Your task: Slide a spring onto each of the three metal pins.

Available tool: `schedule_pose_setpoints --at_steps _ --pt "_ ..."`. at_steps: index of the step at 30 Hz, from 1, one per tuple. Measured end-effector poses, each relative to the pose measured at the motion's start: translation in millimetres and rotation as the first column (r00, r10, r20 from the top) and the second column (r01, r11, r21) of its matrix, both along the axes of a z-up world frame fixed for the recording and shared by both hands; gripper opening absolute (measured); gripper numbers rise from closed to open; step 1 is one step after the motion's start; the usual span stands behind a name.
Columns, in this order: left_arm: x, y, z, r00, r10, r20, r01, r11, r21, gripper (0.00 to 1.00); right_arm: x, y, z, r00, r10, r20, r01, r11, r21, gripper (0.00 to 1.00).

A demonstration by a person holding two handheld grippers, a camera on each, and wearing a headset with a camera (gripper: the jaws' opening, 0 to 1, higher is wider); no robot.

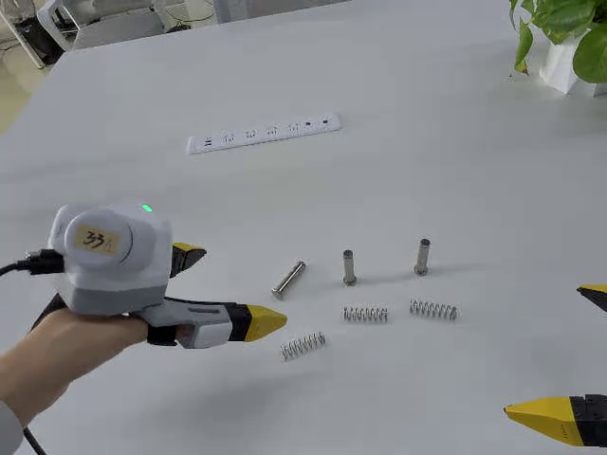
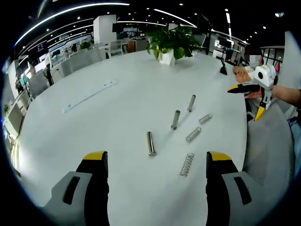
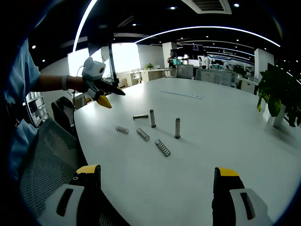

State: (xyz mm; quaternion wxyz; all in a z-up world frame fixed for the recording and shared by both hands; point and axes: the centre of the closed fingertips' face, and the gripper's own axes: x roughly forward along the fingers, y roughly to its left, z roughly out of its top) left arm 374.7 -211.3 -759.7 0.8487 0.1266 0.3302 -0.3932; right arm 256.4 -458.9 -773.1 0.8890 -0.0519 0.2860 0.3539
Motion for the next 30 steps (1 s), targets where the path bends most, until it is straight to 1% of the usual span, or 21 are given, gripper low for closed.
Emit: schedule_pose_setpoints --at_steps 3,5,7,9,12,15,18,19,20,22,24,25,29,30 --pt "4.8 -4.2 -1.5 1.000 -0.013 -0.015 0.013 1.000 0.010 0.82 -0.6 -0.2 0.2 1.000 -0.002 0.001 0.002 1.000 0.001 1.00" --pt "6.2 -6.9 -3.3 0.999 -0.019 -0.032 0.019 1.000 0.016 0.77 -1.0 -0.5 0.0 1.000 -0.003 0.000 0.003 1.000 0.001 1.00" --pt "7.7 -9.9 -5.5 0.999 -0.022 -0.048 0.023 1.000 0.021 0.75 -1.6 -0.5 -0.3 1.000 -0.005 0.000 0.005 1.000 0.001 1.00" --pt "8.0 -9.9 -9.5 0.998 -0.017 -0.068 0.020 0.999 0.043 0.74 -2.5 -0.3 -0.6 1.000 -0.006 -0.002 0.006 1.000 0.003 1.00" --pt "11.5 -11.8 -13.5 0.997 -0.013 -0.078 0.017 0.998 0.055 0.72 -3.7 0.1 -1.6 1.000 -0.004 -0.004 0.004 1.000 0.000 1.00" --pt "15.7 -17.2 -15.4 0.995 0.003 -0.097 0.001 0.999 0.037 0.68 -5.1 0.5 -2.6 1.000 -0.003 -0.007 0.003 1.000 -0.002 1.00" --pt "18.2 -21.5 -20.6 0.994 -0.005 -0.110 0.011 0.998 0.054 0.67 -5.2 1.4 -2.4 1.000 -0.005 -0.007 0.005 1.000 0.005 1.00" --pt "19.4 -22.9 -21.6 0.994 -0.008 -0.108 0.015 0.998 0.056 0.65 -5.4 1.5 -2.5 1.000 -0.005 -0.008 0.005 1.000 0.005 1.00" --pt "21.2 -24.2 -23.8 0.994 -0.009 -0.111 0.016 0.998 0.067 0.63 -5.5 1.8 -2.6 1.000 -0.005 -0.008 0.005 1.000 0.006 1.00" --pt "23.1 -27.3 -25.4 0.994 -0.010 -0.113 0.018 0.998 0.066 0.63 -5.5 2.0 -2.8 1.000 -0.006 -0.008 0.006 1.000 0.009 1.00" --pt "25.9 -29.9 -28.6 0.993 -0.010 -0.118 0.019 0.997 0.077 0.62 -5.9 1.9 -3.3 1.000 -0.008 -0.011 0.008 1.000 0.011 1.00" --pt "26.3 -30.3 -32.0 0.991 -0.012 -0.132 0.024 0.996 0.091 0.60 -6.6 1.8 -4.0 1.000 -0.007 -0.013 0.007 1.000 0.010 1.00" --pt "30.7 -34.9 -37.1 0.989 -0.009 -0.148 0.024 0.995 0.100 0.53 -8.1 0.7 -5.6 1.000 -0.006 -0.019 0.006 1.000 0.008 1.00" --pt "31.4 -35.7 -39.4 0.988 -0.012 -0.154 0.029 0.994 0.110 0.51 -7.9 0.2 -5.5 1.000 -0.009 -0.019 0.009 1.000 0.011 1.00"
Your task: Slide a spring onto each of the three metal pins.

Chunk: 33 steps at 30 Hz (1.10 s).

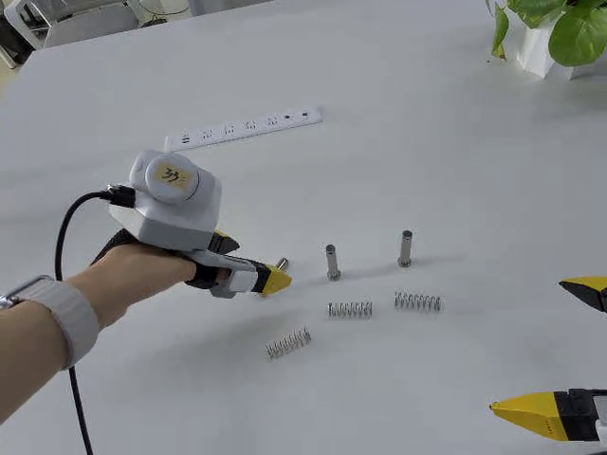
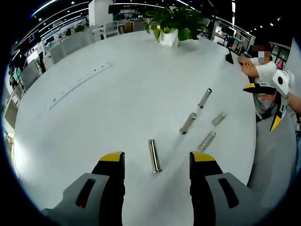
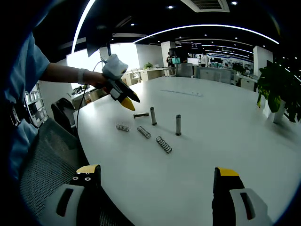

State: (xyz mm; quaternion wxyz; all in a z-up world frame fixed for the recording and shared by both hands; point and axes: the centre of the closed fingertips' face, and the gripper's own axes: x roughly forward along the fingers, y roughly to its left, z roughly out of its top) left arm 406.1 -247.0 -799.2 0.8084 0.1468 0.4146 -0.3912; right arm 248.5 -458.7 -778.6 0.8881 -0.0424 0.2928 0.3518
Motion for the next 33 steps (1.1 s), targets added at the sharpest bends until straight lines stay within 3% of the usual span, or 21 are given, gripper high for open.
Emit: schedule_pose_setpoints --at_steps 11,20,33 --pt "10.0 -3.4 -17.7 1.000 0.000 -0.031 0.002 0.998 0.061 0.41 -3.8 -1.3 -2.8 1.000 -0.007 -0.008 0.007 1.000 0.010 0.99" --pt "18.1 -6.3 -26.4 0.997 0.026 -0.070 -0.020 0.996 0.081 0.22 -5.1 -2.9 -3.9 1.000 -0.022 -0.006 0.022 1.000 0.014 0.99" --pt "16.3 -10.8 -38.8 0.993 0.023 -0.116 -0.010 0.994 0.109 0.12 -5.4 -5.7 -6.3 0.999 -0.038 -0.010 0.038 0.999 0.024 0.99"
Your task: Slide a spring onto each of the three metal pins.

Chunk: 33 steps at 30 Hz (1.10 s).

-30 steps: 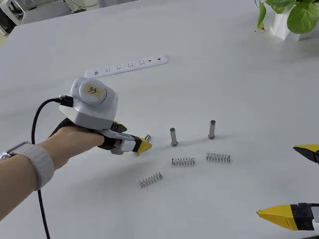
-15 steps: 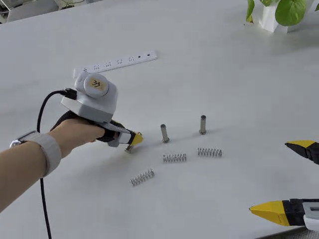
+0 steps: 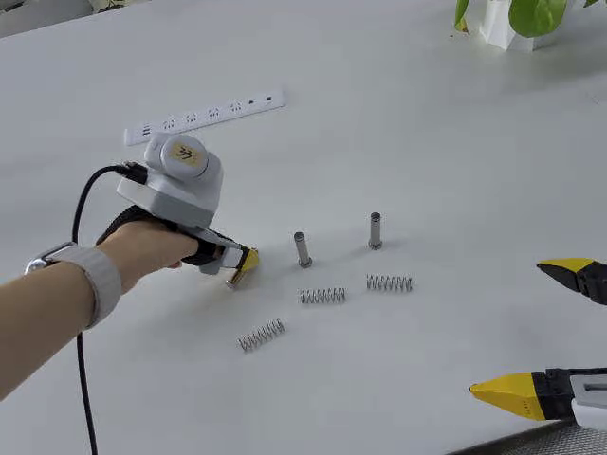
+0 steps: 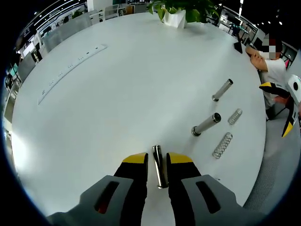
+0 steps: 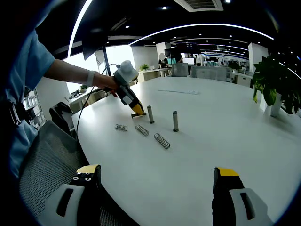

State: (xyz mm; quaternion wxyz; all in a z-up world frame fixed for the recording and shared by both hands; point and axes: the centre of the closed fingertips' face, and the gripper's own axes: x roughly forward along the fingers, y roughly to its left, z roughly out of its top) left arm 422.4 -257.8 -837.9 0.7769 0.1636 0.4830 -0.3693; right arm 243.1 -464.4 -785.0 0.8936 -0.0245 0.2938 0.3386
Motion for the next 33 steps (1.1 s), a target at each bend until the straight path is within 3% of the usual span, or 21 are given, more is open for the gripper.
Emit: schedule_pose_setpoints --at_steps 9,23,33 --pt "2.5 -3.1 -3.3 1.000 0.004 -0.008 -0.004 1.000 0.016 0.07 -2.0 -2.5 -2.7 1.000 -0.007 -0.006 0.007 1.000 0.004 0.99" --pt "5.0 -2.8 -2.9 1.000 0.027 0.007 -0.027 0.999 0.046 0.05 -3.2 -0.2 -4.9 1.000 -0.006 -0.011 0.006 1.000 0.008 0.99" --pt "2.7 -2.7 -2.2 1.000 0.026 0.009 -0.027 0.999 0.039 0.04 -1.9 0.3 -3.8 1.000 -0.003 -0.010 0.003 1.000 0.007 0.99"
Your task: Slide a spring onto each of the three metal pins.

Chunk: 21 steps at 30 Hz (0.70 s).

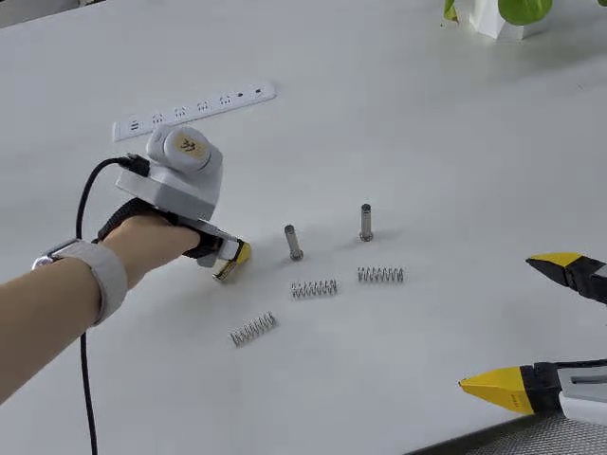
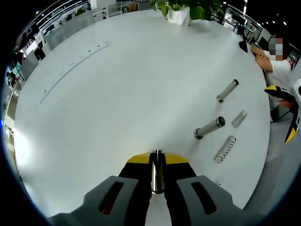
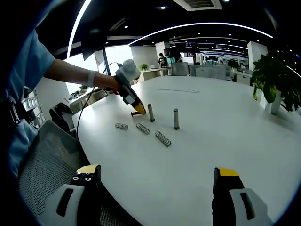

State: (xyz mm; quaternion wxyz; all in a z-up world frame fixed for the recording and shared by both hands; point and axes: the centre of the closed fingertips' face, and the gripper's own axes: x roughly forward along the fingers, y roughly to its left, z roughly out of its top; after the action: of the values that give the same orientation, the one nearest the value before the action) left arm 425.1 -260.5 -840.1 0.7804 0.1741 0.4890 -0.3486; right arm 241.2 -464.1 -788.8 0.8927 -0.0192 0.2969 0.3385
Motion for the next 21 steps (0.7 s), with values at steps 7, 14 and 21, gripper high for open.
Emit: schedule_pose_setpoints --at_steps 7,14,21 --pt "0.0 2.1 9.8 1.000 0.013 0.008 -0.013 1.000 -0.028 0.04 -0.4 1.0 -0.1 1.000 0.002 -0.001 -0.002 1.000 0.001 0.99" --pt "-0.1 4.0 17.1 0.999 0.027 0.017 -0.026 0.998 -0.056 0.04 -1.0 5.7 -1.8 1.000 0.013 -0.007 -0.013 1.000 0.004 0.99" --pt "0.2 5.4 26.5 0.998 0.043 0.035 -0.039 0.995 -0.091 0.04 -0.7 9.7 -1.0 1.000 0.025 -0.006 -0.025 1.000 0.009 0.99"
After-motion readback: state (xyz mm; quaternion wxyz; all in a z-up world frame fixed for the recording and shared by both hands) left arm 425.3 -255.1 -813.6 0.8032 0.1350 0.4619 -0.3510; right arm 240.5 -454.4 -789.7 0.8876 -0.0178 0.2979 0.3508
